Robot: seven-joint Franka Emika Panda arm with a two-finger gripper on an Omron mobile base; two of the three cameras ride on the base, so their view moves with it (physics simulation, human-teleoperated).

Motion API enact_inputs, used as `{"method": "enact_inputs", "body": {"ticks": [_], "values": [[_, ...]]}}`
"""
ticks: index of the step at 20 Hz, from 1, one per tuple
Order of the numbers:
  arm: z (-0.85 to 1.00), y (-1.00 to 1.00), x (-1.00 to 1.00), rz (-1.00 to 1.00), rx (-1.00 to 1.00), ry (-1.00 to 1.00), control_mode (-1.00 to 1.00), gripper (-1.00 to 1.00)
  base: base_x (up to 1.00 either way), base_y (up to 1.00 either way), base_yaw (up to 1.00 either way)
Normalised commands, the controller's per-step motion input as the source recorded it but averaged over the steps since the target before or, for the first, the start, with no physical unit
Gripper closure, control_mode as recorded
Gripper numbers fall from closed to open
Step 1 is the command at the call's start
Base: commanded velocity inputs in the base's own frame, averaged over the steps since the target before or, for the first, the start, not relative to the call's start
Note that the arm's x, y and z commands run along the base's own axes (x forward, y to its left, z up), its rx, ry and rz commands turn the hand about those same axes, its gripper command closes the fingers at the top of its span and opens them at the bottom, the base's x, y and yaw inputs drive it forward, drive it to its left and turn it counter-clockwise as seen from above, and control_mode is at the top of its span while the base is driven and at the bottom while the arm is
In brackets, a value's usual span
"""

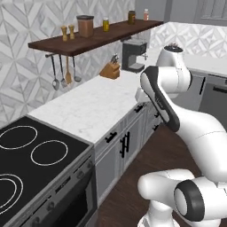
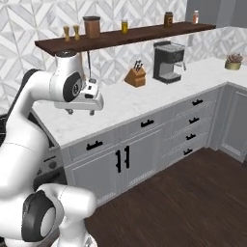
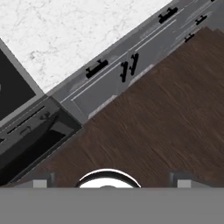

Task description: Take a straw from the drawer in front and place it inside the glass cup on the dining counter.

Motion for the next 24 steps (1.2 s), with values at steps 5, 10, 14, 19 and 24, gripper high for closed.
{"method": "enact_inputs", "body": {"ticks": [5,10,14,19,24], "values": [[0.0,0.0,0.0,0.0,0.0,0.0,1.0,-1.0,0.2,0.57,-0.2],[0.0,0.0,0.0,0.0,0.0,0.0,1.0,-1.0,0.15,0.52,-0.2],[0.0,0.0,0.0,0.0,0.0,0.0,1.0,-1.0,0.03,0.55,-0.17],[0.0,0.0,0.0,0.0,0.0,0.0,1.0,-1.0,0.0,0.38,-0.14],[-0.48,0.04,0.0,-0.07,0.0,-0.01,-1.0,-1.0,0.0,0.12,-0.06]]}}
